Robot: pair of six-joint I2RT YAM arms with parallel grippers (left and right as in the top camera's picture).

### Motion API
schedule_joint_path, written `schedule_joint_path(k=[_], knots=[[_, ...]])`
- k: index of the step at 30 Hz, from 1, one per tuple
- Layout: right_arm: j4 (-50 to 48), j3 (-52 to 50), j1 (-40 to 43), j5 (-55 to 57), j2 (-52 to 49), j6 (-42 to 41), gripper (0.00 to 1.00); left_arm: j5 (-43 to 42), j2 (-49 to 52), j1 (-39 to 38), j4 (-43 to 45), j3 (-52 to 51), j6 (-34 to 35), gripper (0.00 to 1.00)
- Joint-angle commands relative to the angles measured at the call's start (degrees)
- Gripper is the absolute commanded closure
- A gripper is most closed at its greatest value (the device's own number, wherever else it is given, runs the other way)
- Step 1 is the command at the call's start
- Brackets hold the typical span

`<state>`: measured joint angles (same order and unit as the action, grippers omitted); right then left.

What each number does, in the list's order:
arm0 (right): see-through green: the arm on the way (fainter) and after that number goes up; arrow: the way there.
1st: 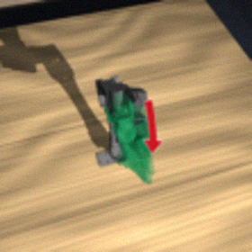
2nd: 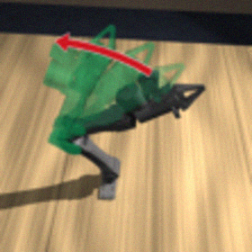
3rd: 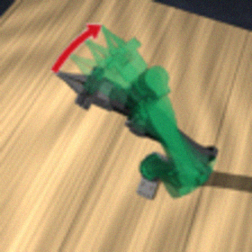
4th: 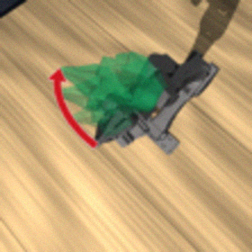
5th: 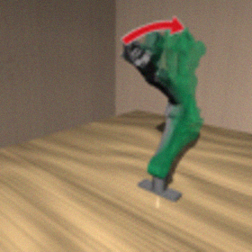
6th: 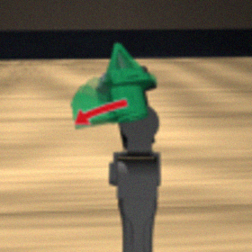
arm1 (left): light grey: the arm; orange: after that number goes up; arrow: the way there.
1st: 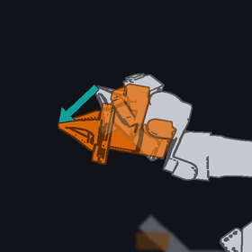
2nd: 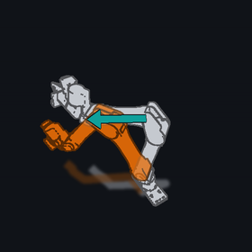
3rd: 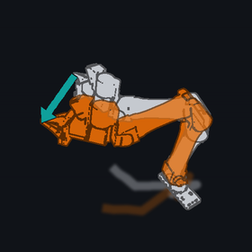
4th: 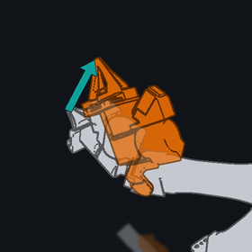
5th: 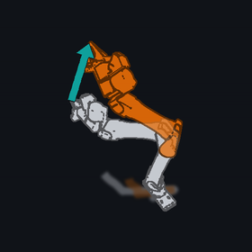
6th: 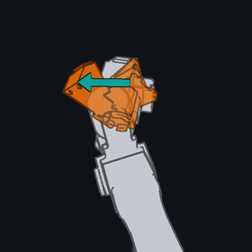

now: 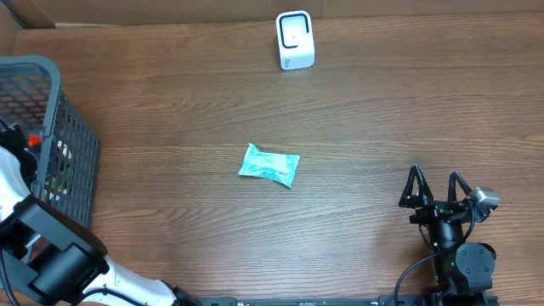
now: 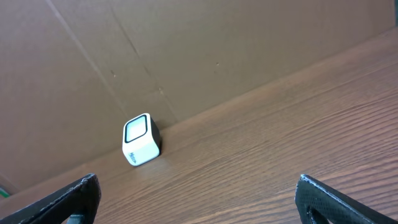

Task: Scan the item barcode
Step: 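Grasp the yellow-green tea drink pouch in the basket with left gripper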

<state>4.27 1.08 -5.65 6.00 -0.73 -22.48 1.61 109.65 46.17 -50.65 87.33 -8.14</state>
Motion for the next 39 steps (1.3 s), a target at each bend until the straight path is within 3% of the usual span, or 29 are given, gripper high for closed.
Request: schedule_joint_path(k=[1,5,9,12,19,21,28,39], knots=[[-0.26,-0.63,0.11,0.39,0.50,-0.15,0.00,0.31,-0.24,-0.07,2.95,-4.17,-2.14,0.18],[-0.26,-0.63,0.11,0.39,0.50,-0.15,0.00,0.02,-0.24,-0.17,8.46,-8.72,-2.12,0.09],[-0.26,-0.63,0.11,0.39,0.50,-0.15,0.00,0.02,-0.24,-0.17,11.72,-11.80,-2.14,0.12],[-0.26,-0.63,0.11,0.39,0.50,-0.15,0.00,-0.11,-0.24,-0.17,12.90,-12.52,-2.12,0.26],[-0.26,-0.63,0.11,0.39,0.50,-0.15,0.00,-0.13,-0.24,-0.17,13.53,-12.48,-2.12,0.86],[-0.26,-0.63,0.11,0.39,0.50,-0.15,0.00,-0.13,-0.26,-0.17,13.33,-11.93,-2.01,0.96],[-0.26,-0.63,0.11,0.39,0.50,-0.15,0.00,-2.43,-0.70,-0.20,5.95,-1.62,0.72,0.96],[-0.26,-0.63,0.11,0.39,0.50,-0.15,0.00,-9.35,-0.90,-0.20,-15.69,34.88,11.76,0.96]])
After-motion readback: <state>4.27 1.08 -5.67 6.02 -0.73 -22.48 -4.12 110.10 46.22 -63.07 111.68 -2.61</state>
